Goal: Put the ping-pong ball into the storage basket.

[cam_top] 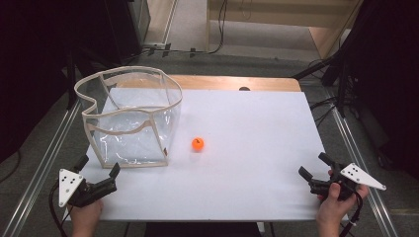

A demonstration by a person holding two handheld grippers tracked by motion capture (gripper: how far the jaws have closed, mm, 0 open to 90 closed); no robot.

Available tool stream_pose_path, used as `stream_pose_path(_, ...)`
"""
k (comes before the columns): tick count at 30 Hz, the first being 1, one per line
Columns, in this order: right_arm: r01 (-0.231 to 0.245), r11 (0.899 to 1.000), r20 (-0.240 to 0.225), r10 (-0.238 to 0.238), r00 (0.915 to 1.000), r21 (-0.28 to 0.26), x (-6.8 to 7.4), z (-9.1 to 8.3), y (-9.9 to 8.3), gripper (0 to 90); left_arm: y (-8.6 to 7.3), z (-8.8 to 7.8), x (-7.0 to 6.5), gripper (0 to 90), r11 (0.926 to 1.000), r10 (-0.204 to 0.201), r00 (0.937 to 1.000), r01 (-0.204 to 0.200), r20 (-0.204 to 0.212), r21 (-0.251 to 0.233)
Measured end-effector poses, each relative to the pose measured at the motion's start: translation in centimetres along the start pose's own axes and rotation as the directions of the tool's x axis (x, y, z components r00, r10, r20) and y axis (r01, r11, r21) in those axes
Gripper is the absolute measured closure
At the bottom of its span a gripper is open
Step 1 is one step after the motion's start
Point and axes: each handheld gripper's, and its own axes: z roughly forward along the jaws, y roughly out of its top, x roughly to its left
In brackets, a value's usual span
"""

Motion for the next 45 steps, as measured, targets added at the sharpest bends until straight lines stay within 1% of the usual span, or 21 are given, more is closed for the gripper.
stream_pose_path(3, 0.0, 1.0, -0.021, 0.0, 0.9998, -0.002, 0.1, -0.1, 0.2, 0.0, 0.0, 0.0, 0.0, 0.0, 1.0, 0.005, 1.0, -0.005, 0.0, 0.003)
stream_pose_path(5, 0.0, 1.0, -0.016, 0.0, 0.9999, 0.002, 0.2, -0.1, 0.3, 0.0, 0.0, 0.0, 0.0, 0.0, 1.0, 0.004, 1.0, -0.004, -0.002, 0.002)
stream_pose_path(6, 0.019, 1.0, -0.003, -0.019, 0.9998, 0.011, 0.4, -0.1, 0.5, 0.0, 0.0, 0.0, 0.0, 0.0, 1.0, 0.003, 1.0, -0.003, -0.002, 0.001)
stream_pose_path(9, 0.035, 0.999, -0.008, -0.035, 0.9994, 0.019, 0.6, 0.1, 0.7, 0.0, 0.0, 0.0, 0.0, 0.0, 1.0, 0.004, 1.0, -0.004, -0.003, 0.002)
stream_pose_path(12, 0.032, 0.999, -0.02, -0.032, 0.9993, 0.017, 0.7, 0.4, 0.9, 0.0, 0.0, 0.0, 0.0, 0.0, 1.0, 0.002, 1.0, -0.002, -0.002, 0.003)
stream_pose_path(15, 0.046, 0.999, -0.006, -0.046, 0.9989, 0.029, 0.8, 1.1, 1.3, 0.0, 0.0, 0.1, 0.0, 0.0, 1.0, 0.001, 1.0, -0.001, -0.002, 0.003)
stream_pose_path(16, 0.056, 0.998, -0.04, -0.055, 0.9977, 0.034, 1.1, 1.5, 1.5, 0.0, 0.0, 0.1, 0.0, 0.0, 1.0, 0.0, 1.0, 0.0, -0.003, 0.003)
stream_pose_path(17, 0.056, 0.998, -0.04, -0.055, 0.9977, 0.034, 1.1, 1.5, 1.5, 0.0, 0.0, 0.1, 0.0, 0.0, 1.0, 0.0, 1.0, 0.0, -0.004, 0.004)
stream_pose_path(19, 0.071, 0.997, -0.066, -0.069, 0.9955, 0.028, 1.6, 1.7, 1.9, 0.0, 0.0, 0.1, 0.0, 0.0, 1.0, 0.001, 1.0, -0.001, -0.006, 0.005)
stream_pose_path(22, 0.092, 0.995, -0.056, -0.09, 0.9944, 0.035, 1.9, 1.8, 2.3, 0.0, 0.0, 0.2, 0.0, 0.0, 1.0, 0.002, 1.0, -0.002, -0.008, 0.008)
stream_pose_path(23, 0.103, 0.994, -0.074, -0.099, 0.9923, 0.048, 2.2, 1.9, 2.7, 0.0, 0.0, 0.3, 0.0, 0.0, 1.0, 0.004, 1.0, -0.004, -0.008, 0.009)
stream_pose_path(29, 0.102, 0.992, -0.099, -0.094, 0.9906, 0.073, 2.8, 2.2, 3.5, 0.0, 0.0, 0.2, 0.0, 0.0, 1.0, 0.005, 1.0, -0.005, -0.007, 0.009)
stream_pose_path(31, 0.114, 0.991, -0.123, -0.104, 0.9869, 0.075, 3.1, 2.4, 3.7, 0.0, 0.0, 0.2, 0.0, 0.0, 1.0, 0.001, 1.0, -0.001, -0.006, 0.008)
stream_pose_path(32, 0.135, 0.988, -0.125, -0.124, 0.9844, 0.08, 3.4, 2.5, 3.8, 0.0, 0.0, 0.3, 0.0, 0.0, 1.0, 0.0, 1.0, 0.0, -0.006, 0.009)
stream_pose_path(33, 0.162, 0.983, -0.121, -0.151, 0.9811, 0.087, 3.7, 2.7, 3.9, 0.0, 0.0, 0.3, 0.0, 0.0, 1.0, 0.0, 1.0, 0.0, -0.005, 0.01)
stream_pose_path(34, 0.191, 0.975, -0.114, -0.178, 0.9775, 0.114, 4.4, 3.2, 4.1, 0.0, 0.0, 0.3, 0.0, 0.0, 0.9999, 0.001, 1.0, -0.001, -0.005, 0.012)
stream_pose_path(35, 0.191, 0.975, -0.114, -0.178, 0.9775, 0.114, 4.4, 3.2, 4.1, 0.0, 0.0, 0.3, 0.0, 0.0, 0.9999, 0.002, 1.0, -0.002, -0.004, 0.013)
stream_pose_path(36, 0.196, 0.973, -0.128, -0.18, 0.9753, 0.119, 4.6, 3.4, 4.2, 0.0, 0.0, 0.3, 0.0, 0.0, 0.9999, 0.002, 1.0, -0.002, -0.004, 0.013)
stream_pose_path(38, 0.191, 0.974, -0.175, -0.168, 0.9701, 0.12, 4.9, 4.0, 4.4, 0.0, 0.0, 0.3, 0.0, 0.0, 0.9999, 0.0, 1.0, 0.0, -0.003, 0.013)
stream_pose_path(42, 0.193, 0.974, -0.195, -0.168, 0.9662, 0.119, 5.2, 4.5, 4.7, 0.0, 0.0, 0.3, 0.0, 0.0, 0.9999, -0.002, 1.0, 0.002, -0.003, 0.012)
stream_pose_path(45, 0.211, 0.97, -0.218, -0.181, 0.9591, 0.123, 5.6, 5.2, 5.4, 0.0, 0.0, 0.3, 0.0, 0.0, 0.9999, -0.002, 1.0, 0.002, -0.003, 0.012)
